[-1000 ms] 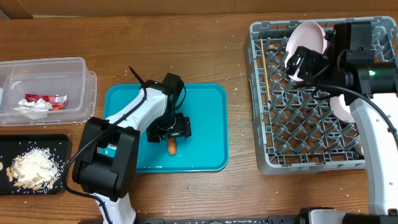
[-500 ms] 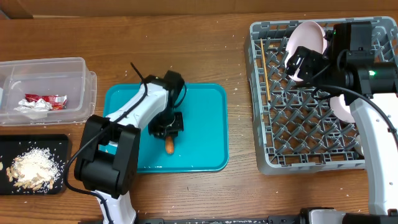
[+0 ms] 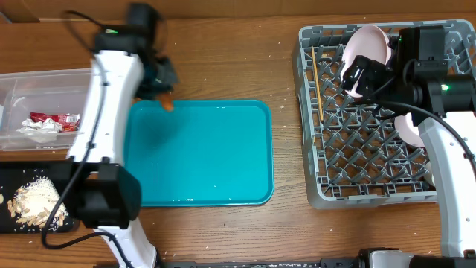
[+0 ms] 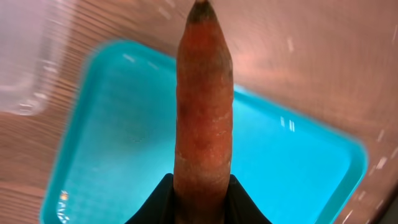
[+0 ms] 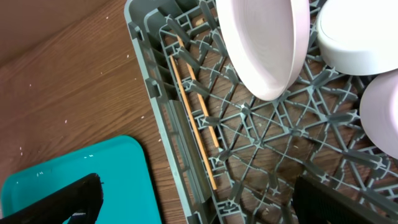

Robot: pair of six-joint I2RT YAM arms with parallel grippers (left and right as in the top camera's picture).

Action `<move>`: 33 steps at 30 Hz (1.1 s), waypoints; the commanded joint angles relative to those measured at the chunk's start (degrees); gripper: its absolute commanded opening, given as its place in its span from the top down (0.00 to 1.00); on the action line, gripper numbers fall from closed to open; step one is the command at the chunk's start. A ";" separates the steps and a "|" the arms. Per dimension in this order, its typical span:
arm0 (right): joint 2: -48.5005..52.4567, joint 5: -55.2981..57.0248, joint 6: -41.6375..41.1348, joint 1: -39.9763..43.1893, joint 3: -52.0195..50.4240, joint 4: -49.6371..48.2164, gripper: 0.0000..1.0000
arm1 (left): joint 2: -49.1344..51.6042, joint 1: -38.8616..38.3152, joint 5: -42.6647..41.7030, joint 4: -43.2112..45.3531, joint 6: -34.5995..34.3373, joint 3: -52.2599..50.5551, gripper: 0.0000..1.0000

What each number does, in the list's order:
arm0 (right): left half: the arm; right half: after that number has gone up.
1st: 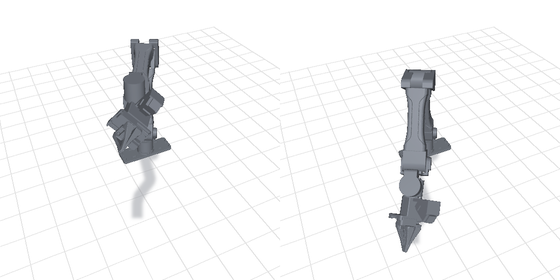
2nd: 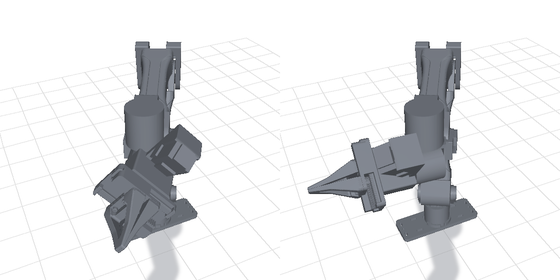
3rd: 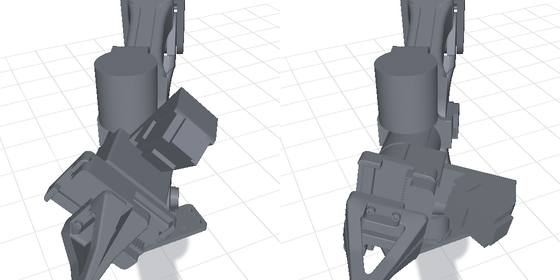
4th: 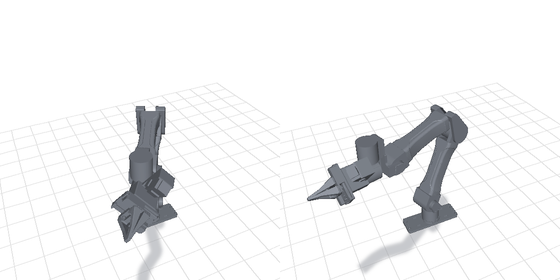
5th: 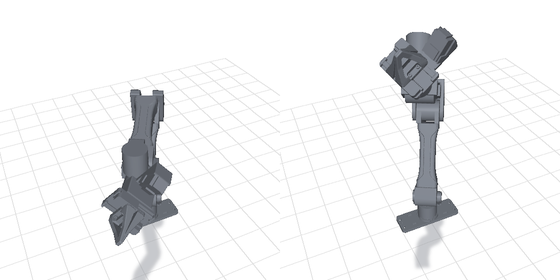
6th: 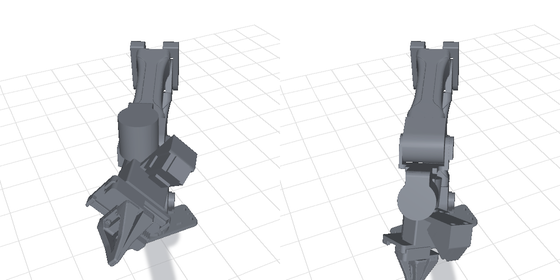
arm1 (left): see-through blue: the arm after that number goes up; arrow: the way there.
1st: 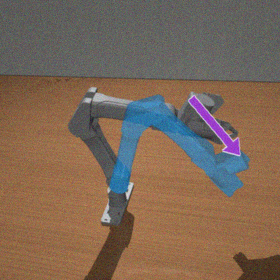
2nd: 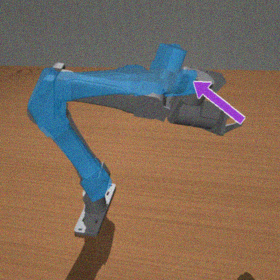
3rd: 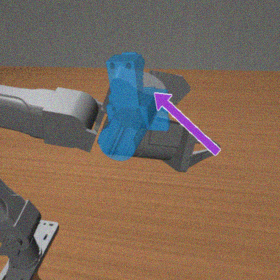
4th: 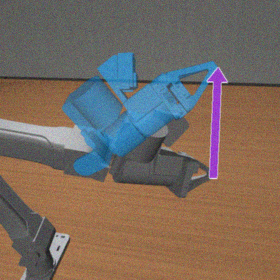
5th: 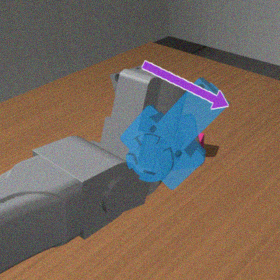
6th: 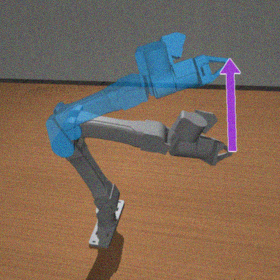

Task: Sort waste into correct bins and load items into the dishwasher
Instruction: 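Carry the carrot left and drop it onto the black rice tray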

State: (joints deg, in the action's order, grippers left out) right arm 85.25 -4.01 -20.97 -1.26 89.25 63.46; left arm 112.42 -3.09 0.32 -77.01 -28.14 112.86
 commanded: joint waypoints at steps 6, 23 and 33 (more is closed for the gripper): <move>-0.11 0.55 -0.07 -0.07 0.33 -0.31 0.00 | -0.02 21.92 1.64 -3.30 -7.34 5.38 0.90; -0.11 0.52 -0.07 -0.04 0.33 -0.31 0.00 | 0.39 50.64 8.52 5.05 -16.06 -16.04 0.83; -0.11 0.55 -0.07 -0.07 0.33 -0.28 0.00 | 0.39 53.81 10.19 14.12 -15.50 -27.47 0.72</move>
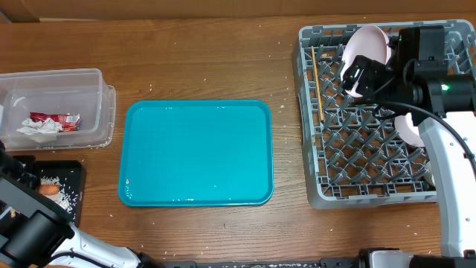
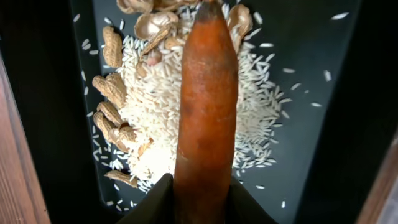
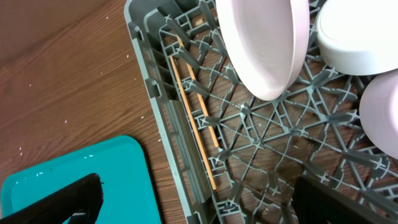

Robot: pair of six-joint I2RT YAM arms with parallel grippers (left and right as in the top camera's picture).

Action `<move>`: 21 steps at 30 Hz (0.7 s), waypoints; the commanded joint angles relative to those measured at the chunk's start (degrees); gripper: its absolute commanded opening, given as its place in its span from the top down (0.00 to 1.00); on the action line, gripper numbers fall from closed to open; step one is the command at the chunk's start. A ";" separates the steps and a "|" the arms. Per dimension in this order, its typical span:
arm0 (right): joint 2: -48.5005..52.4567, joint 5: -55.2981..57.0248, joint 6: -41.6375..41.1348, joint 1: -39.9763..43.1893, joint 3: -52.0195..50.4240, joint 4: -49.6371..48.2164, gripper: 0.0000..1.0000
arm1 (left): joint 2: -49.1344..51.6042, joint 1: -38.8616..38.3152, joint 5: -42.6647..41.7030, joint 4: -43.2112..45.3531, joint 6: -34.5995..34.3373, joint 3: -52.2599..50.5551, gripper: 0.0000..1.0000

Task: Sort waste into correct bins and load items into the dishwasher
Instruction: 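Carry the carrot left and drop it onto the black rice tray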

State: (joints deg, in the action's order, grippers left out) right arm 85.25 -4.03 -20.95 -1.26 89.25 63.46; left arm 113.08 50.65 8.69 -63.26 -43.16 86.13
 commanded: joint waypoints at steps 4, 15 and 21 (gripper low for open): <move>-0.11 0.57 -0.09 -0.07 0.33 -0.31 0.00 | -0.24 0.07 2.25 0.52 -0.37 -0.74 0.59; -0.11 0.57 -0.09 -0.07 0.33 -0.31 0.00 | -0.50 -0.46 -12.24 0.13 4.61 1.01 0.51; -0.11 0.55 -0.09 -0.07 0.33 -0.28 0.00 | -3.85 -4.17 -17.44 -5.49 6.75 9.14 0.51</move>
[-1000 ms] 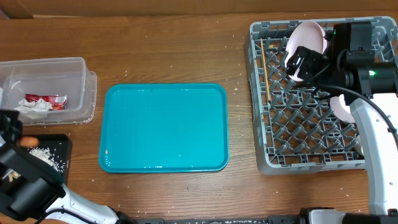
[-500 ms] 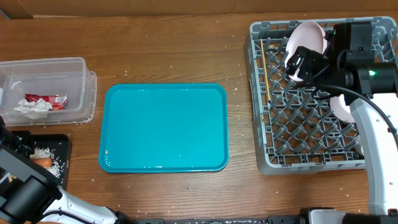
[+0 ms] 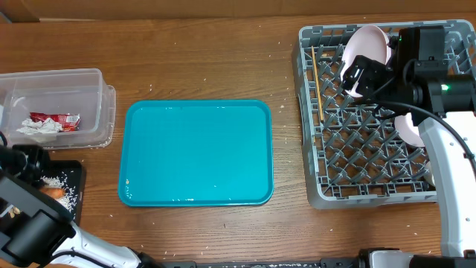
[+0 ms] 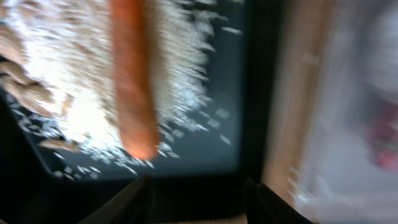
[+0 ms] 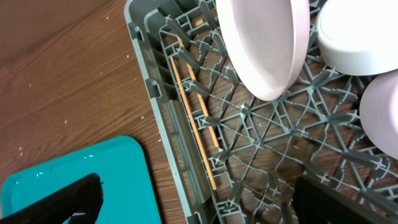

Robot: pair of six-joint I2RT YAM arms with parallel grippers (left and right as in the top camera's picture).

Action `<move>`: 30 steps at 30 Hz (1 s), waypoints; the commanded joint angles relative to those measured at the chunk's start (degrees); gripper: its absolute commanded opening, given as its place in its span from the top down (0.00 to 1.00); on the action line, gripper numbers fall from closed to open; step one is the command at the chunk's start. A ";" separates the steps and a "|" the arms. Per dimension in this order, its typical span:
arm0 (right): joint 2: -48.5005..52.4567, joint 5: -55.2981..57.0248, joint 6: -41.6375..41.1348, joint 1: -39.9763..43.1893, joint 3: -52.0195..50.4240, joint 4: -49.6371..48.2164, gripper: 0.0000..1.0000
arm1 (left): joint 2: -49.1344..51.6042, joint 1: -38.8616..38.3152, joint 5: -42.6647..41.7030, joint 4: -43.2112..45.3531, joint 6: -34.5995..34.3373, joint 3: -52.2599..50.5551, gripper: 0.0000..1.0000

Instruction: Sort waste into correct bins and load items into the dishwasher

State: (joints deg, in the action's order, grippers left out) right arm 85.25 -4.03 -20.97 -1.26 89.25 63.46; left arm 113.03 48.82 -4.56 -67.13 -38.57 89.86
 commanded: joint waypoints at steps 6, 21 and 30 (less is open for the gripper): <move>-0.11 0.57 -0.07 -0.04 0.33 -0.28 0.00 | -15.37 -8.24 -1.81 -1.57 1.77 9.68 0.51; -0.11 0.55 -0.07 -0.07 0.33 -0.31 0.00 | -13.11 -46.93 -16.94 8.39 28.72 9.51 0.00; -0.11 0.57 -0.07 -0.07 0.33 -0.31 0.00 | -2.75 -58.88 -12.98 11.56 25.46 9.51 0.00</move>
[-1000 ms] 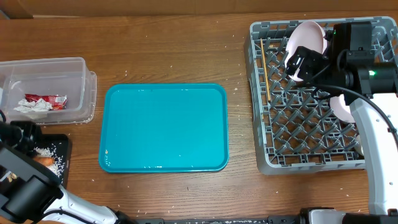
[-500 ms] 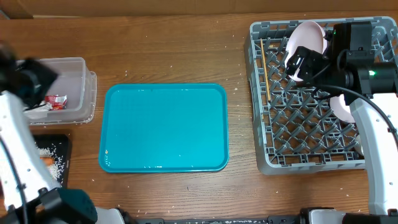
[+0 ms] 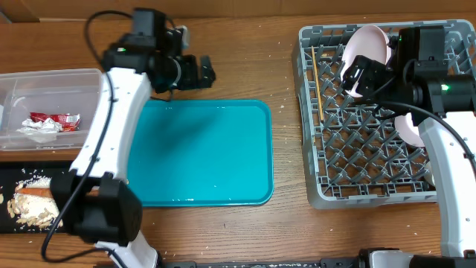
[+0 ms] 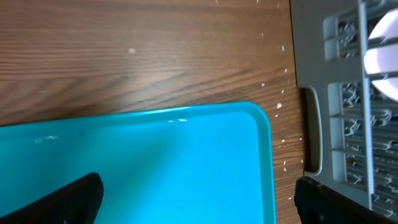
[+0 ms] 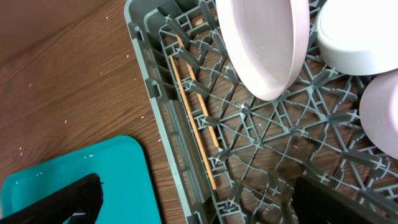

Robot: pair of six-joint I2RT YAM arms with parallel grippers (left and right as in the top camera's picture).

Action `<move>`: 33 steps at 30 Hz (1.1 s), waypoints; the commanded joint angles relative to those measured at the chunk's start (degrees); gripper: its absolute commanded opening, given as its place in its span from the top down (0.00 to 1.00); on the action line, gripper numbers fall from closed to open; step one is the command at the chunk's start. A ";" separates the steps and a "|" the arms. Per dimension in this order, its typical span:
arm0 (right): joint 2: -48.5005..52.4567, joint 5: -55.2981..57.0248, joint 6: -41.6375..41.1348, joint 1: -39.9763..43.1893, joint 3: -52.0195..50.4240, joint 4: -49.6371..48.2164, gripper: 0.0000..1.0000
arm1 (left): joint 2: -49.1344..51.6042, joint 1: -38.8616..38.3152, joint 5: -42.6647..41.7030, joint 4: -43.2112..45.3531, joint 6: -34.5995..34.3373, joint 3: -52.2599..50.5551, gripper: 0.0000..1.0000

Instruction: Sort waste into correct bins and load items into the dishwasher

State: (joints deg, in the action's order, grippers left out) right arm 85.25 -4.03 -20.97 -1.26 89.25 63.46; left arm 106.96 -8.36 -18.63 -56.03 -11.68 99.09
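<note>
An orange carrot (image 3: 34, 191) lies on rice and peanut shells in the black bin (image 3: 16, 176) at the front left. My left gripper (image 3: 198, 72) hangs open and empty over the far edge of the bare teal tray (image 3: 197, 152); its wrist view shows only the tray (image 4: 155, 162) between the jaws. Open as well, my right gripper (image 3: 358, 77) hovers over the grey dish rack (image 3: 306, 112), which holds a pink bowl (image 3: 367, 46) and chopsticks (image 3: 315, 74). The right wrist view shows the bowl (image 5: 264, 43) and chopsticks (image 5: 193, 118).
A clear plastic bin (image 3: 93, 104) at the left holds a red wrapper (image 3: 53, 119) and crumpled scraps. More pale bowls (image 5: 360, 37) stand in the rack's far right. Crumbs dot the wooden table (image 3: 245, 67).
My left gripper was open low over the black bin with the carrot lying on the rice; now it is open over the teal tray's far edge. The right arm has not moved.
My left gripper was shut on the carrot above the tray's far left corner. Then it held the carrot over the rice in the black bin. Then the jaws stood open with the carrot lying on the rice. Now the gripper is back at the tray, empty.
</note>
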 commanded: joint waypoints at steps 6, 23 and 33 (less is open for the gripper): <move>-0.02 0.57 -0.07 -0.07 0.33 -0.31 0.00 | 8.22 -2.64 1.25 0.44 -1.40 0.28 0.00; -24.20 0.57 -0.07 -0.02 0.33 -0.24 0.00 | 13.57 -2.54 1.25 0.46 -1.40 0.28 0.00; -51.04 7.06 0.15 7.30 -4.70 8.15 0.00 | 13.57 -2.51 1.25 0.46 -1.40 0.28 0.00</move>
State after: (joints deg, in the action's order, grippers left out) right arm 39.86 -2.17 -20.95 4.73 88.97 70.41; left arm 119.63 -10.85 -17.76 -55.64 -12.05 99.07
